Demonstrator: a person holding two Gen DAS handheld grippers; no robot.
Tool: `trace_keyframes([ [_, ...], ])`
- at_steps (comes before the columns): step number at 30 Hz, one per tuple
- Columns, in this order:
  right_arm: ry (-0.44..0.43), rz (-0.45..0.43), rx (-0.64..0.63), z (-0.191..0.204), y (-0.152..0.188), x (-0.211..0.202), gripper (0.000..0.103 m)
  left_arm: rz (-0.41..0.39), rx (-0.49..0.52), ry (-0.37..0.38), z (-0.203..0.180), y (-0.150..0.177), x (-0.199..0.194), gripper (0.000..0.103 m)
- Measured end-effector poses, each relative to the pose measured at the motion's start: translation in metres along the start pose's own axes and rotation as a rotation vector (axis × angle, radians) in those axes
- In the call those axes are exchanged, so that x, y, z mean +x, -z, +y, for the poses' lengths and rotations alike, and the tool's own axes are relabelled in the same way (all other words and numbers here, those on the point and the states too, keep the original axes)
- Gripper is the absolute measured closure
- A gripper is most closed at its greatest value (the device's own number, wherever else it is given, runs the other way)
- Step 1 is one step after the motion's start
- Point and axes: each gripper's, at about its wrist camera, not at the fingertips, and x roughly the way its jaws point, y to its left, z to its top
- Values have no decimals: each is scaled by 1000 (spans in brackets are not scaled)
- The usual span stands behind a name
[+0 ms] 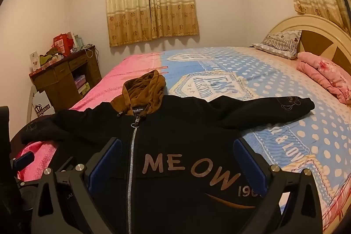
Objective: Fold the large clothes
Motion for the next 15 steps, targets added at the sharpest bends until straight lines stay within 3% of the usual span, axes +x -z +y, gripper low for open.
trace_keyframes([
  [3,1,-1,5,0,-1,1,1,-14,0,-17,-4,2,-7,0],
  [4,3,2,6,0,-1,2,1,31,-10,36,-2,0,2,0],
  [5,4,7,6,0,-1,4,1,30,-13,43,-2,-1,3,0],
  [15,10,50,17,-2,4,15,1,38,-40,58,3,3,10,0],
])
